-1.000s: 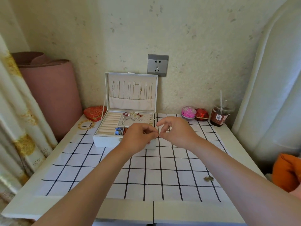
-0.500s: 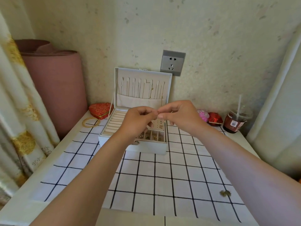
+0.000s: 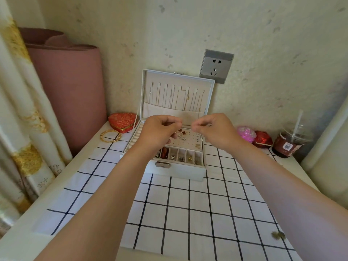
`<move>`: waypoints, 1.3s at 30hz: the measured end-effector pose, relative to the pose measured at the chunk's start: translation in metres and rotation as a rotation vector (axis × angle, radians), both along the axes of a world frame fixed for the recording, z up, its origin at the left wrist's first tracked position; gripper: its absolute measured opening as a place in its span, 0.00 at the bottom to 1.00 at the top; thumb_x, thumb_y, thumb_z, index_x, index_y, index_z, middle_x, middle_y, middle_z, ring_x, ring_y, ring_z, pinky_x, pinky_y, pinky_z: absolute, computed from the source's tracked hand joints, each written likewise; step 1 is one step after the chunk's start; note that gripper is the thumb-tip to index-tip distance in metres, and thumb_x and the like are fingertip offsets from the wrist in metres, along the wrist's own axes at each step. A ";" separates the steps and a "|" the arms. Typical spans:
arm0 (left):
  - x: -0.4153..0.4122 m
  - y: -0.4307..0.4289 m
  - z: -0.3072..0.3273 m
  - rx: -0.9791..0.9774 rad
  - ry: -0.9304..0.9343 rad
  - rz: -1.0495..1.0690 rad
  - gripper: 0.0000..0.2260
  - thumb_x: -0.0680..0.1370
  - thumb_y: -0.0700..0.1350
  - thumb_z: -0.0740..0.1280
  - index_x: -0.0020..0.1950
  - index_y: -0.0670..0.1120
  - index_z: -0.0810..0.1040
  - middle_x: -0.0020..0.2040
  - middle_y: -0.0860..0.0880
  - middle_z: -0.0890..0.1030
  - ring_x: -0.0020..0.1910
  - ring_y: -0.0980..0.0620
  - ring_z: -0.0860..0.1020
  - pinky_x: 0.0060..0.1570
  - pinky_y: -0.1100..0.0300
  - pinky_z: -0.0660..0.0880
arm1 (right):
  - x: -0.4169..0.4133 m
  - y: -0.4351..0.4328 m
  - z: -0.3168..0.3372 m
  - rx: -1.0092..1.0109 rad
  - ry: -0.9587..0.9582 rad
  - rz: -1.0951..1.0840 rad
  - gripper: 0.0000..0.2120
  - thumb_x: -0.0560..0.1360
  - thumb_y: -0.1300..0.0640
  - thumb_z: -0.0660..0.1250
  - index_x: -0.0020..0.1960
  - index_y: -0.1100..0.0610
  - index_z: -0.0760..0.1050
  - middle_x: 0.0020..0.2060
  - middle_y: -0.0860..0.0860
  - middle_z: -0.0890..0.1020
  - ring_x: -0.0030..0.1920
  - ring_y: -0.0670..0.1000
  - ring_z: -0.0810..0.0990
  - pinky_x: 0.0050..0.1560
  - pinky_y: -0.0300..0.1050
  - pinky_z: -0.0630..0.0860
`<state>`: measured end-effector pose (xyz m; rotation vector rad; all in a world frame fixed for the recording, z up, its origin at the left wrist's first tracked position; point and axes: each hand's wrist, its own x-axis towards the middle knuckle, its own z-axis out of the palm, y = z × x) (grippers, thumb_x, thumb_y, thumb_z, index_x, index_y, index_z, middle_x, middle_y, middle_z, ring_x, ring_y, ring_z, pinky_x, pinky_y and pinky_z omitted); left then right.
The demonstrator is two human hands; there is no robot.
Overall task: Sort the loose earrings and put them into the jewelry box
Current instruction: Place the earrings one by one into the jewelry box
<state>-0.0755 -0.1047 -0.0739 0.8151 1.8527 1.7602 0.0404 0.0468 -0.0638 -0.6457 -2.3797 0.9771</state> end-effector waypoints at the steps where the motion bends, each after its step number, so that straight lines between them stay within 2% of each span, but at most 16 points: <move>1: -0.001 -0.001 -0.002 0.002 0.008 -0.006 0.05 0.77 0.41 0.71 0.52 0.48 0.84 0.38 0.53 0.83 0.33 0.59 0.79 0.30 0.67 0.76 | 0.001 0.003 -0.004 0.090 -0.105 0.002 0.03 0.75 0.58 0.74 0.45 0.51 0.86 0.41 0.41 0.84 0.41 0.38 0.81 0.46 0.37 0.75; 3: -0.002 -0.001 -0.004 -0.006 0.021 -0.022 0.06 0.77 0.41 0.71 0.52 0.48 0.85 0.38 0.53 0.83 0.32 0.60 0.79 0.30 0.67 0.75 | 0.003 0.004 -0.010 0.215 -0.271 -0.013 0.03 0.74 0.56 0.74 0.42 0.50 0.86 0.40 0.39 0.83 0.47 0.41 0.81 0.53 0.43 0.77; 5: 0.000 0.001 -0.007 -0.016 0.034 -0.027 0.05 0.77 0.42 0.71 0.51 0.48 0.85 0.39 0.52 0.83 0.33 0.60 0.79 0.31 0.67 0.76 | 0.004 0.002 -0.011 0.310 -0.359 -0.024 0.05 0.73 0.58 0.73 0.40 0.51 0.86 0.40 0.40 0.84 0.47 0.43 0.82 0.54 0.49 0.79; 7: 0.001 0.003 -0.008 -0.024 0.035 -0.026 0.04 0.77 0.42 0.71 0.51 0.47 0.85 0.40 0.51 0.84 0.35 0.59 0.81 0.32 0.66 0.77 | 0.002 -0.001 -0.009 0.405 -0.416 -0.030 0.06 0.73 0.59 0.71 0.40 0.54 0.86 0.41 0.45 0.85 0.45 0.46 0.82 0.49 0.50 0.81; 10: 0.002 0.004 -0.009 -0.030 0.017 -0.034 0.04 0.78 0.42 0.71 0.51 0.46 0.84 0.42 0.50 0.85 0.35 0.58 0.82 0.31 0.66 0.77 | -0.002 -0.005 -0.009 0.520 -0.478 -0.052 0.06 0.73 0.57 0.69 0.41 0.55 0.85 0.42 0.49 0.86 0.43 0.49 0.83 0.41 0.45 0.80; 13: 0.001 0.003 -0.010 -0.037 0.035 -0.047 0.05 0.78 0.44 0.71 0.52 0.48 0.84 0.42 0.52 0.85 0.33 0.57 0.81 0.30 0.64 0.75 | -0.007 -0.006 -0.012 0.551 -0.501 -0.048 0.08 0.72 0.58 0.67 0.39 0.55 0.84 0.40 0.50 0.86 0.42 0.50 0.83 0.40 0.45 0.80; 17: -0.001 0.003 -0.012 -0.063 0.073 -0.053 0.06 0.79 0.44 0.69 0.53 0.50 0.85 0.42 0.54 0.85 0.31 0.59 0.78 0.30 0.64 0.74 | -0.006 -0.003 -0.008 0.487 -0.537 -0.003 0.12 0.73 0.58 0.65 0.31 0.55 0.79 0.29 0.46 0.79 0.35 0.49 0.79 0.32 0.41 0.71; 19: -0.002 0.002 -0.013 -0.082 0.075 -0.085 0.08 0.79 0.42 0.68 0.55 0.50 0.84 0.44 0.53 0.85 0.32 0.59 0.78 0.29 0.64 0.73 | -0.005 -0.002 -0.008 0.452 -0.528 0.030 0.11 0.72 0.58 0.64 0.33 0.59 0.79 0.27 0.48 0.75 0.32 0.51 0.76 0.32 0.46 0.72; 21: -0.001 0.002 -0.013 -0.089 0.075 -0.112 0.08 0.80 0.41 0.67 0.55 0.49 0.84 0.45 0.52 0.85 0.32 0.57 0.79 0.27 0.64 0.72 | -0.004 -0.002 -0.010 0.434 -0.503 0.046 0.10 0.73 0.59 0.65 0.34 0.58 0.81 0.29 0.48 0.77 0.32 0.49 0.76 0.37 0.49 0.78; 23: 0.001 0.001 -0.013 -0.077 0.082 -0.118 0.09 0.79 0.40 0.68 0.56 0.49 0.83 0.45 0.50 0.86 0.32 0.55 0.79 0.27 0.66 0.71 | -0.001 -0.002 -0.009 0.352 -0.406 0.031 0.09 0.74 0.58 0.69 0.36 0.51 0.83 0.37 0.44 0.83 0.41 0.46 0.81 0.45 0.47 0.79; 25: 0.002 0.001 -0.013 -0.061 0.100 -0.109 0.10 0.78 0.40 0.69 0.58 0.49 0.82 0.45 0.49 0.86 0.31 0.53 0.79 0.27 0.70 0.70 | 0.001 -0.002 -0.005 0.242 -0.247 0.014 0.05 0.75 0.56 0.71 0.43 0.47 0.84 0.42 0.41 0.83 0.46 0.42 0.81 0.51 0.43 0.77; 27: 0.004 0.002 -0.012 -0.059 0.121 -0.102 0.12 0.77 0.41 0.70 0.60 0.49 0.80 0.44 0.50 0.86 0.30 0.53 0.79 0.29 0.73 0.70 | 0.004 -0.001 0.004 0.142 -0.127 0.044 0.05 0.75 0.57 0.72 0.47 0.48 0.85 0.43 0.41 0.84 0.42 0.35 0.79 0.50 0.37 0.74; 30: 0.010 0.004 -0.009 -0.050 0.163 -0.103 0.12 0.75 0.44 0.73 0.58 0.49 0.79 0.40 0.50 0.86 0.30 0.53 0.80 0.40 0.64 0.77 | 0.012 -0.007 0.014 0.015 -0.071 0.150 0.06 0.73 0.58 0.76 0.49 0.51 0.86 0.40 0.42 0.84 0.34 0.32 0.77 0.41 0.27 0.70; 33: 0.016 0.006 -0.009 -0.043 0.183 -0.120 0.11 0.74 0.46 0.75 0.54 0.50 0.79 0.38 0.48 0.86 0.30 0.51 0.81 0.51 0.51 0.80 | 0.017 -0.009 0.014 -0.034 -0.051 0.176 0.07 0.69 0.58 0.79 0.47 0.52 0.87 0.40 0.44 0.86 0.35 0.34 0.78 0.40 0.26 0.71; 36: 0.021 0.004 -0.009 -0.034 0.178 -0.142 0.09 0.75 0.45 0.74 0.54 0.50 0.79 0.39 0.48 0.86 0.31 0.50 0.81 0.52 0.44 0.80 | 0.019 -0.006 0.011 -0.044 -0.023 0.162 0.06 0.68 0.58 0.80 0.44 0.50 0.86 0.39 0.46 0.87 0.38 0.36 0.80 0.43 0.29 0.75; 39: 0.023 0.005 -0.009 -0.044 0.167 -0.154 0.07 0.77 0.44 0.70 0.55 0.51 0.79 0.41 0.51 0.86 0.33 0.51 0.82 0.43 0.52 0.80 | 0.020 -0.003 0.008 -0.034 -0.021 0.154 0.06 0.69 0.59 0.79 0.43 0.50 0.86 0.39 0.46 0.87 0.41 0.39 0.82 0.47 0.31 0.77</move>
